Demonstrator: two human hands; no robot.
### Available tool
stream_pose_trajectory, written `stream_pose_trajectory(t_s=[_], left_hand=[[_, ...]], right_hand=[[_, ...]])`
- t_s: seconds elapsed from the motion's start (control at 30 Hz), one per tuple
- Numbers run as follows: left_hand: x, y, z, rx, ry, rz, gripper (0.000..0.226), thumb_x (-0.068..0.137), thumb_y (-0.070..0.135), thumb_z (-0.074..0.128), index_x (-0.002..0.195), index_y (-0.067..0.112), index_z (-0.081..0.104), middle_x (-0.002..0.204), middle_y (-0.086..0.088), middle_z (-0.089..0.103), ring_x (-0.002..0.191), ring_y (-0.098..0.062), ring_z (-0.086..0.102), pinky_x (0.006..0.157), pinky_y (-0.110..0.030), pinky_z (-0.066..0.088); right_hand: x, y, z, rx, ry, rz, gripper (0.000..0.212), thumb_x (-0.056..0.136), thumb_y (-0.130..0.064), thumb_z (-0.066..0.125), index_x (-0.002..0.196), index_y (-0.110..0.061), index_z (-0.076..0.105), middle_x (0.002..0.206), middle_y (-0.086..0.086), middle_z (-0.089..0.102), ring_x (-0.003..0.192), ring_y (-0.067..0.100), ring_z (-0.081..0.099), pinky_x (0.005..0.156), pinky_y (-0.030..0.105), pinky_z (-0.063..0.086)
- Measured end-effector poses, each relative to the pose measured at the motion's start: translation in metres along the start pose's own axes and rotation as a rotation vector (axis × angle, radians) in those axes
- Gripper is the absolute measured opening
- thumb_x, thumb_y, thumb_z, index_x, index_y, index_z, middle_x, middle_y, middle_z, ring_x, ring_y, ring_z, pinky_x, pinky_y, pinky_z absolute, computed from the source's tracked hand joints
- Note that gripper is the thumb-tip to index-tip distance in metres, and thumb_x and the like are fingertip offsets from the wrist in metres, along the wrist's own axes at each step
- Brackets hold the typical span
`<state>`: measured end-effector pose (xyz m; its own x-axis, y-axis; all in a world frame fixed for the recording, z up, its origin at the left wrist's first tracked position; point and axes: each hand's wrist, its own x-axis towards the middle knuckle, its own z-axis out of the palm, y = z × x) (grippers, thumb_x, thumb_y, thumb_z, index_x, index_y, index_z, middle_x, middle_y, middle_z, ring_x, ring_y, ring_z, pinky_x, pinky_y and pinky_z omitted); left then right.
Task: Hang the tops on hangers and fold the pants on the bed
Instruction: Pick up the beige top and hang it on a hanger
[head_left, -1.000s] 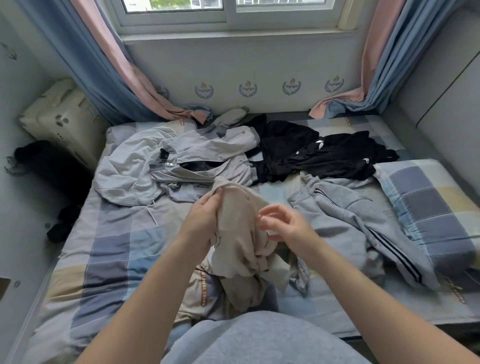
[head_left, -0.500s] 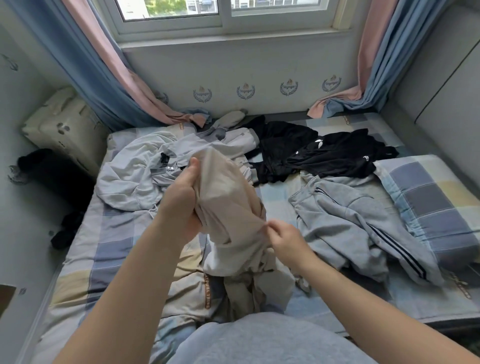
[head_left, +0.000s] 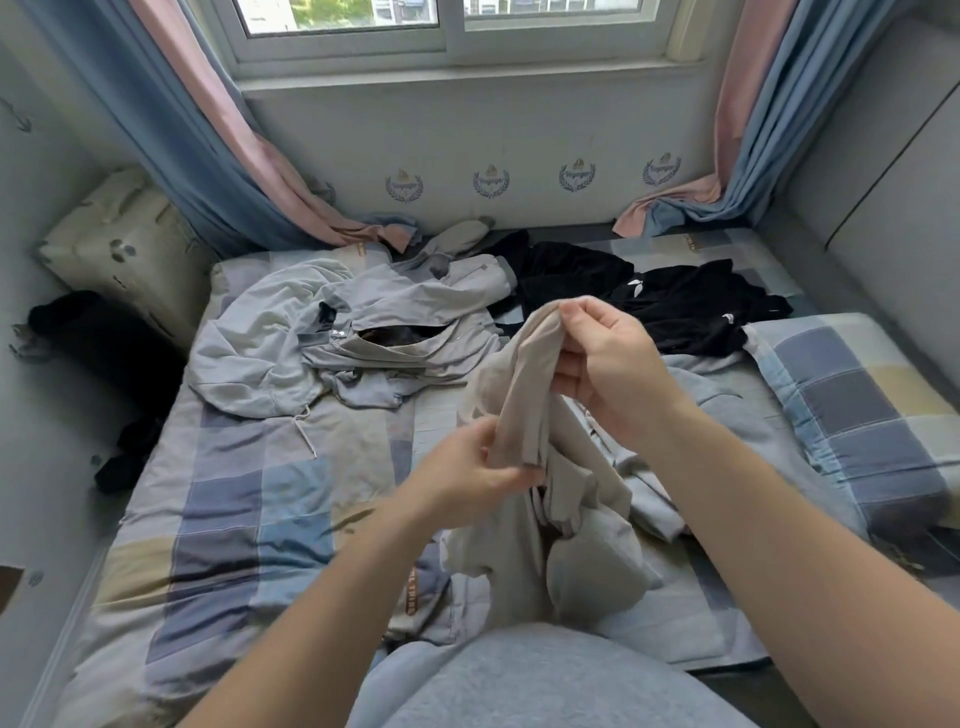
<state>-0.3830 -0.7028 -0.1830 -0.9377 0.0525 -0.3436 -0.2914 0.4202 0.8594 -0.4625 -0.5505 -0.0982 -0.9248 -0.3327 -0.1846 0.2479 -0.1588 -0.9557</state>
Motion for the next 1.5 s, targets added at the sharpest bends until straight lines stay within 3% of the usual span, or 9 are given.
stream_pose_trajectory(t_s=[0.13, 0.43, 0.53, 0.77, 0.97, 1.07, 1.17, 1.3, 1.5], left_hand=[[0.009, -0.012, 0.021, 0.148, 0.141, 0.055, 0.009, 0.095, 0.027, 0.063, 0.099, 0.026, 0.072, 0.094, 0.007, 0.074, 0.094, -0.015, 0.067, 0.085, -0.035, 0.053], [0.011, -0.004, -0.013, -0.289, 0.497, 0.01, 0.037, 0.104, 0.023, 0.053, 0.071, 0.016, 0.068, 0.058, 0.009, 0.059, 0.052, -0.004, 0.049, 0.051, -0.02, 0.039], [0.006, 0.013, -0.022, -0.505, 0.476, 0.043, 0.033, 0.104, 0.03, 0.054, 0.087, 0.012, 0.075, 0.076, -0.015, 0.069, 0.068, -0.021, 0.06, 0.067, -0.032, 0.048], [-0.004, 0.017, -0.045, -0.429, 0.589, 0.051, 0.032, 0.108, 0.023, 0.046, 0.099, 0.012, 0.075, 0.089, -0.012, 0.076, 0.085, -0.02, 0.07, 0.083, -0.037, 0.057], [-0.005, 0.005, -0.042, -0.58, 0.53, -0.134, 0.032, 0.108, 0.022, 0.045, 0.099, 0.007, 0.071, 0.074, 0.001, 0.077, 0.066, -0.008, 0.073, 0.056, -0.017, 0.055], [-0.003, 0.008, -0.041, -0.734, 0.544, -0.158, 0.032, 0.109, 0.021, 0.043, 0.101, 0.006, 0.07, 0.08, -0.006, 0.077, 0.072, -0.015, 0.074, 0.063, -0.022, 0.059], [-0.001, 0.013, -0.041, -0.82, 0.544, -0.145, 0.033, 0.109, 0.02, 0.041, 0.099, 0.007, 0.07, 0.084, -0.007, 0.077, 0.075, -0.016, 0.074, 0.068, -0.024, 0.061], [0.004, 0.023, -0.039, -0.923, 0.482, -0.132, 0.032, 0.109, 0.023, 0.041, 0.103, 0.007, 0.068, 0.094, -0.012, 0.077, 0.084, -0.022, 0.074, 0.078, -0.032, 0.061], [0.009, 0.027, -0.058, -0.882, 0.544, -0.119, 0.036, 0.109, 0.027, 0.038, 0.095, 0.014, 0.068, 0.085, -0.007, 0.077, 0.069, -0.018, 0.072, 0.057, -0.027, 0.059]], right_hand=[[0.003, -0.012, 0.003, 0.096, 0.063, -0.006, 0.023, 0.108, -0.016, 0.041, 0.097, -0.007, 0.059, 0.084, 0.014, 0.067, 0.074, 0.025, 0.068, 0.067, 0.037, 0.06], [-0.02, 0.065, -0.035, -0.556, -0.048, -0.017, 0.013, 0.089, -0.027, 0.073, 0.097, -0.022, 0.064, 0.095, 0.006, 0.071, 0.083, 0.013, 0.068, 0.075, 0.034, 0.055], [-0.031, 0.107, -0.034, -0.761, -0.266, 0.248, 0.059, 0.071, -0.046, 0.081, 0.122, -0.03, 0.057, 0.116, -0.008, 0.066, 0.108, 0.008, 0.062, 0.094, 0.032, 0.052], [0.006, 0.121, -0.067, -1.32, -0.03, 0.256, 0.021, 0.084, -0.007, 0.05, 0.097, -0.016, 0.063, 0.112, 0.015, 0.067, 0.107, 0.035, 0.062, 0.082, 0.037, 0.05], [0.051, 0.06, -0.077, -1.241, 0.38, -0.104, 0.052, 0.09, -0.013, 0.059, 0.141, -0.021, 0.048, 0.143, 0.008, 0.05, 0.131, 0.033, 0.045, 0.107, 0.047, 0.036], [0.04, 0.059, -0.061, -1.113, 0.248, -0.346, 0.035, 0.088, -0.012, 0.065, 0.123, -0.016, 0.061, 0.124, 0.005, 0.06, 0.114, 0.022, 0.057, 0.097, 0.039, 0.044], [0.009, 0.085, -0.044, -0.947, -0.108, -0.142, 0.01, 0.087, -0.039, 0.069, 0.088, -0.032, 0.063, 0.082, -0.012, 0.069, 0.073, -0.001, 0.066, 0.062, 0.016, 0.048], [-0.024, 0.131, -0.028, -0.891, -0.39, 0.222, 0.068, 0.061, -0.078, 0.072, 0.118, -0.043, 0.056, 0.114, -0.021, 0.065, 0.103, 0.001, 0.063, 0.085, 0.031, 0.056], [-0.014, 0.135, -0.025, -0.946, -0.137, 0.125, 0.011, 0.092, -0.03, 0.054, 0.09, -0.032, 0.064, 0.09, -0.004, 0.071, 0.091, 0.022, 0.064, 0.082, 0.04, 0.054]])
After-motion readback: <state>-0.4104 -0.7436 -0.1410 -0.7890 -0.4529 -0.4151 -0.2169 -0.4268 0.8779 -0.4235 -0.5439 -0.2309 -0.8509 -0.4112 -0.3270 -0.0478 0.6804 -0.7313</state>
